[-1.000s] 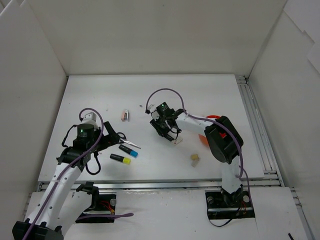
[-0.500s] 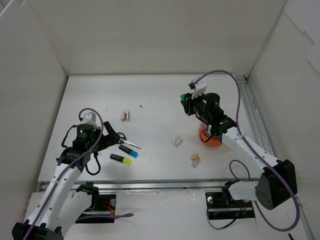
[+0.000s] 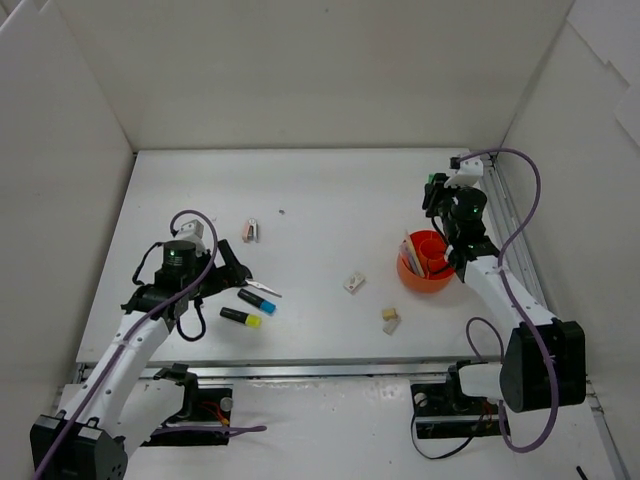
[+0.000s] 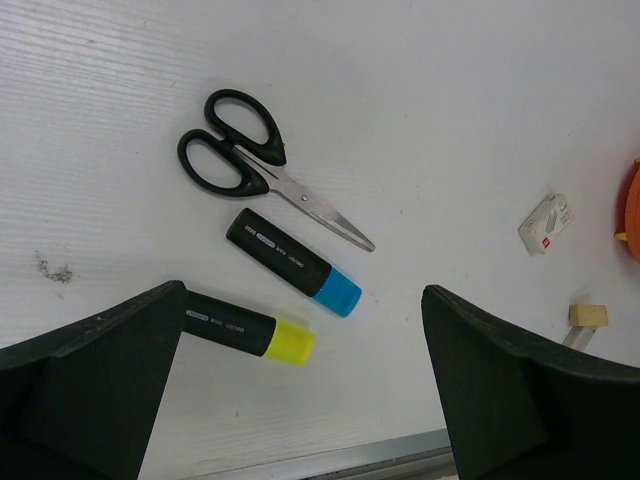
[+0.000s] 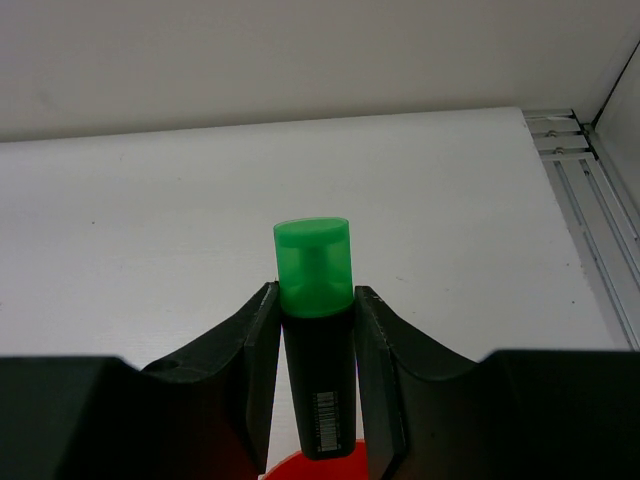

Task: Sort the stationery into containers
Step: Place the pen in the storage box.

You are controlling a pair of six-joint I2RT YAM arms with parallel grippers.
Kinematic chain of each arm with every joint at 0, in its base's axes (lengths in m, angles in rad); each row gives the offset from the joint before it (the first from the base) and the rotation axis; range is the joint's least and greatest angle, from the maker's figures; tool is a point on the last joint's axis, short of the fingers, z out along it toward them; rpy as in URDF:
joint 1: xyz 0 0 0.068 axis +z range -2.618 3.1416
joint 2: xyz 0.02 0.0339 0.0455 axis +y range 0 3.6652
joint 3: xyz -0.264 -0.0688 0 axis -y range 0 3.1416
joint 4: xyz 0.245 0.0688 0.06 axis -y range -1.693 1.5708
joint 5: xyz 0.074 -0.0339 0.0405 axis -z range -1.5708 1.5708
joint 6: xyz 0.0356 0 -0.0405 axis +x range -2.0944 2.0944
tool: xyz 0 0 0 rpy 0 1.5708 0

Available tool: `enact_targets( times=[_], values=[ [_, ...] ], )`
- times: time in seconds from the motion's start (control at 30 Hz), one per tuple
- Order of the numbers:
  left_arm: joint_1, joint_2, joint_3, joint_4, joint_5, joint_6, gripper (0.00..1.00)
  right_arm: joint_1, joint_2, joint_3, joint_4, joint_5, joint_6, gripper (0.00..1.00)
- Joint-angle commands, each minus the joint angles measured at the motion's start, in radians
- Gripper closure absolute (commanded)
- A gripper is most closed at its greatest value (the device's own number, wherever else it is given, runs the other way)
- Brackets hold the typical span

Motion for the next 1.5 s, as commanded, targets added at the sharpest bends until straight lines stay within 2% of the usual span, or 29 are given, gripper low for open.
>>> enact_targets(
  times=[0.0, 0.1, 0.2, 0.67, 0.8, 0.9, 1.03, 1.23, 1.47],
  values=[
    [-0.003, 0.013, 0.054, 0.066, 0.012, 0.025, 0.01, -0.031, 0.039, -0.010, 0.176, -0.050, 0.029, 1.00],
    [-0.003, 0.018, 0.058, 0.066, 0.012, 0.025, 0.01, -0.029, 0.071, -0.034, 0.202, -0.120, 0.028, 1.00],
    [-0.003, 0.018, 0.060, 0.066, 0.010, 0.022, 0.01, -0.029, 0.092, -0.069, 0.242, -0.117, 0.029, 1.00],
    [-0.003, 0.009, 0.057, 0.053, 0.006, 0.021, 0.00, -0.031, -0.015, -0.231, 0.270, -0.113, 0.020, 0.99],
    [-0.003, 0.006, 0.052, 0.058, 0.009, 0.018, 0.01, -0.034, -0.036, -0.248, 0.271, -0.125, 0.026, 0.91],
    [-0.003, 0.000, 0.047, 0.056, 0.009, 0.015, 0.01, -0.032, -0.046, -0.255, 0.270, -0.145, 0.032, 0.81],
    [-0.003, -0.016, 0.041, 0.046, 0.004, 0.012, 0.01, -0.031, -0.075, -0.274, 0.268, -0.156, 0.036, 0.76],
    [-0.003, -0.037, 0.029, 0.041, 0.001, 0.007, 0.00, -0.021, -0.131, -0.332, 0.268, -0.149, 0.026, 0.76],
    [-0.012, -0.053, 0.017, 0.041, 0.003, 0.001, 0.01, 0.028, -0.115, -0.338, 0.274, -0.053, -0.009, 0.74]
  ],
)
